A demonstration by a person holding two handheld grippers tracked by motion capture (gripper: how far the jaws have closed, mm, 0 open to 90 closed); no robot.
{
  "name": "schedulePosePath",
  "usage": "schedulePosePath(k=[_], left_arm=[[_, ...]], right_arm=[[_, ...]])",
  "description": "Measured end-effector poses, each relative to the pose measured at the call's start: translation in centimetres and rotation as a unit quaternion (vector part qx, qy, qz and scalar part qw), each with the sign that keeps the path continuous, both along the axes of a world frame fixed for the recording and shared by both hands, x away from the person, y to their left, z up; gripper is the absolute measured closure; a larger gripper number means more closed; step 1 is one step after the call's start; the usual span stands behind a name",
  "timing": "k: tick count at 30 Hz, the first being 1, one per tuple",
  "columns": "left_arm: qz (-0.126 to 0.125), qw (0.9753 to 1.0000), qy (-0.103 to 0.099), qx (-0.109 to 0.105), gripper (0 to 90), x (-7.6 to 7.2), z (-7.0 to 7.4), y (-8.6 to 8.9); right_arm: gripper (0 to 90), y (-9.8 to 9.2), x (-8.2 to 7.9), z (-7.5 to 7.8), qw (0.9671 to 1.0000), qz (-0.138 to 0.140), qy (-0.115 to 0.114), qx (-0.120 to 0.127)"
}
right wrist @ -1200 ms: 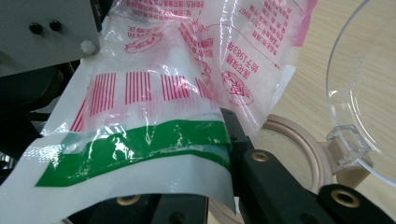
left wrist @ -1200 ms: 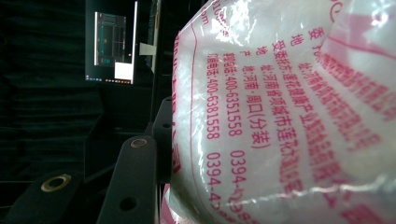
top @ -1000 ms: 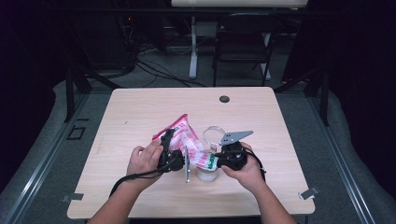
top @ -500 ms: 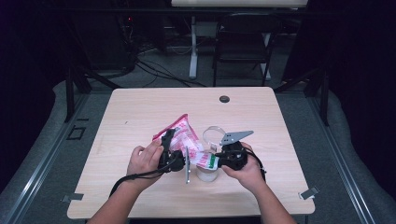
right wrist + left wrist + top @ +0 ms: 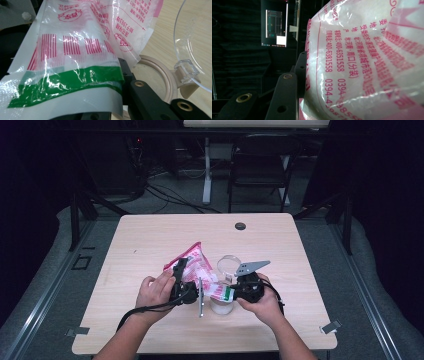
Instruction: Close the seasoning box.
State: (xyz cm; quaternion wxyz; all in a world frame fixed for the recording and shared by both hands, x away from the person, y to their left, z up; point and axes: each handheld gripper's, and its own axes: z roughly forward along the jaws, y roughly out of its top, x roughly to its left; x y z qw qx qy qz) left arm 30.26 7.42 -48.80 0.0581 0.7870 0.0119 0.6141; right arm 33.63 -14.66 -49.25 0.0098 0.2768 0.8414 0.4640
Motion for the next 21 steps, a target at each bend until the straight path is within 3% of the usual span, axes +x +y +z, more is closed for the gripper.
schedulePosePath(k=[21], left_arm=[[-0.004, 0.9999, -0.016, 0.004, 63.4, -0.36, 0.11, -0.02]], right_arm=[[90.0, 0.1, -0.04, -0.17, 1.0, 0.001, 0.0, -0.005]])
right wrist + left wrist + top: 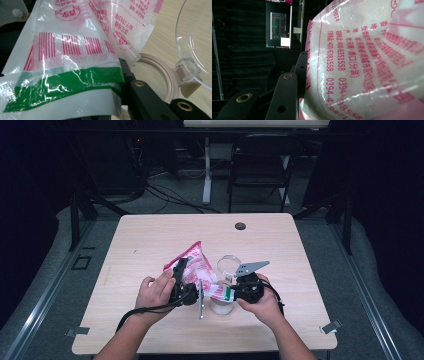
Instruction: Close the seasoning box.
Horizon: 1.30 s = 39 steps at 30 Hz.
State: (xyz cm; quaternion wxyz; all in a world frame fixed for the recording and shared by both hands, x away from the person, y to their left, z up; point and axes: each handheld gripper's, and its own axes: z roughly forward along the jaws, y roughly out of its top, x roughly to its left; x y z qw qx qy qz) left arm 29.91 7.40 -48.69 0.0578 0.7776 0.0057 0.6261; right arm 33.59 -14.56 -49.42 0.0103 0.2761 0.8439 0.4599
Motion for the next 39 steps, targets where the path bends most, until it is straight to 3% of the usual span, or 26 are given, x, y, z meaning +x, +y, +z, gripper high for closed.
schedulePosePath(k=[39], left_arm=[[-0.01, 0.9998, -0.015, 0.005, 63.5, -0.19, 0.63, -0.37]], right_arm=[[90.0, -0.28, 0.13, -0.07, 1.0, -0.001, 0.004, 0.007]])
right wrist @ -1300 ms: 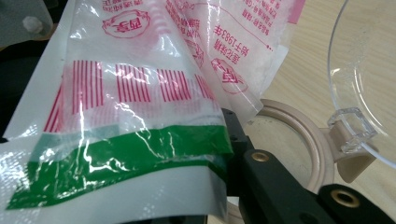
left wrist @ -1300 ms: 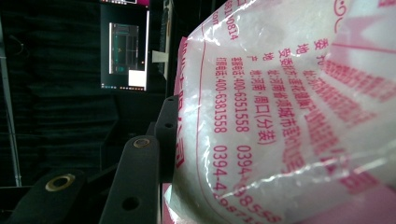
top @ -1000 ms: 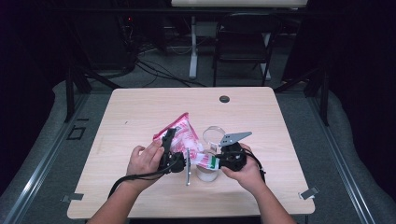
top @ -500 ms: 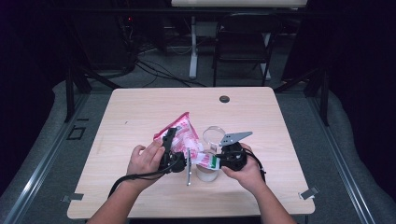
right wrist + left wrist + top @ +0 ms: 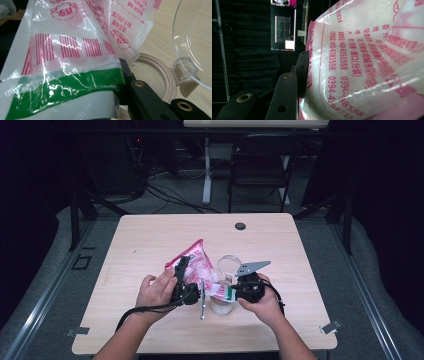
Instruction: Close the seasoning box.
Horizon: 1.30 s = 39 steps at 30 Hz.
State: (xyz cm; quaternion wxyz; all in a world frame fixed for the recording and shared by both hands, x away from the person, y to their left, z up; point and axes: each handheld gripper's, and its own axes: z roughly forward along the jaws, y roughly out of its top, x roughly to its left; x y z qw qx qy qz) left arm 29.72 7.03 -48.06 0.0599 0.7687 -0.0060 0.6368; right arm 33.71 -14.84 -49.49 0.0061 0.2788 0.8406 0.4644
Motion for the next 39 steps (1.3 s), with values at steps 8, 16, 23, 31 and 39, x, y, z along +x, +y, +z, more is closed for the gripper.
schedulePosePath(k=[8, 16, 23, 31, 39], left_arm=[[-0.004, 0.9999, -0.008, 0.004, 63.5, -0.18, -0.08, 0.06], [-0.006, 0.9999, -0.013, 0.01, 63.5, -0.3, -0.13, 0.09], [-0.008, 0.9997, -0.017, 0.014, 63.5, -0.35, -0.09, 0.15], [-0.011, 0.9996, -0.02, 0.017, 63.5, -0.39, -0.08, 0.08], [-0.018, 0.9995, -0.025, 0.013, 63.5, -0.11, 0.09, -0.25]], right_arm=[[90.0, 0.05, -0.01, -0.05, 1.0, 0.002, 0.0, 0.0], [90.0, 0.1, -0.03, -0.11, 1.0, 0.004, 0.001, -0.001], [90.0, 0.2, -0.06, -0.18, 1.0, 0.005, 0.002, -0.001], [90.0, 0.12, -0.06, -0.12, 1.0, 0.004, 0.003, -0.002], [90.0, -0.18, -0.02, 0.01, 1.0, 0.0, 0.001, 0.0]])
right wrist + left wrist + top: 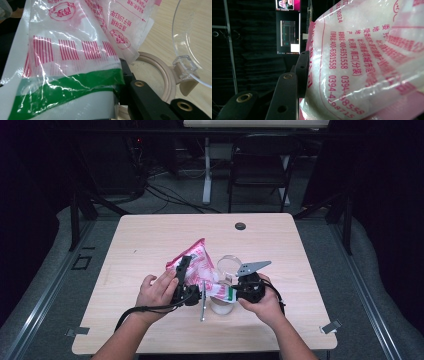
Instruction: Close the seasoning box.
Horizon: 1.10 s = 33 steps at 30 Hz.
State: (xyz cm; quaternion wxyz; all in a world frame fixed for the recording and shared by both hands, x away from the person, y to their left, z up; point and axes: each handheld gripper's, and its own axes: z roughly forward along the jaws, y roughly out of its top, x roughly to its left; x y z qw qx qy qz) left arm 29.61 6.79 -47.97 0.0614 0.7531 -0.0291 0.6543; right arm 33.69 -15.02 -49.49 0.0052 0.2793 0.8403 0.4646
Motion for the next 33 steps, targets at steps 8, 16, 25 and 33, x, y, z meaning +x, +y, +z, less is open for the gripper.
schedulePosePath(k=[8, 16, 25, 33], left_arm=[[0.0, 1.0, 0.001, 0.001, 63.6, 0.13, 0.23, -0.11], [0.005, 1.0, 0.004, 0.001, 63.6, 0.13, 0.29, -0.14], [-0.002, 1.0, -0.001, -0.005, 63.6, 0.17, 0.41, -0.14], [0.002, 1.0, -0.001, 0.0, 63.5, 0.06, 0.64, -0.27]], right_arm=[[90.0, -0.01, -0.02, -0.02, 1.0, 0.002, 0.0, 0.0], [90.0, 0.12, -0.08, -0.07, 1.0, 0.005, 0.0, -0.004], [90.0, 0.08, -0.05, -0.05, 1.0, 0.005, 0.001, -0.001], [90.0, 0.0, -0.02, -0.02, 1.0, 0.005, 0.002, 0.002]])
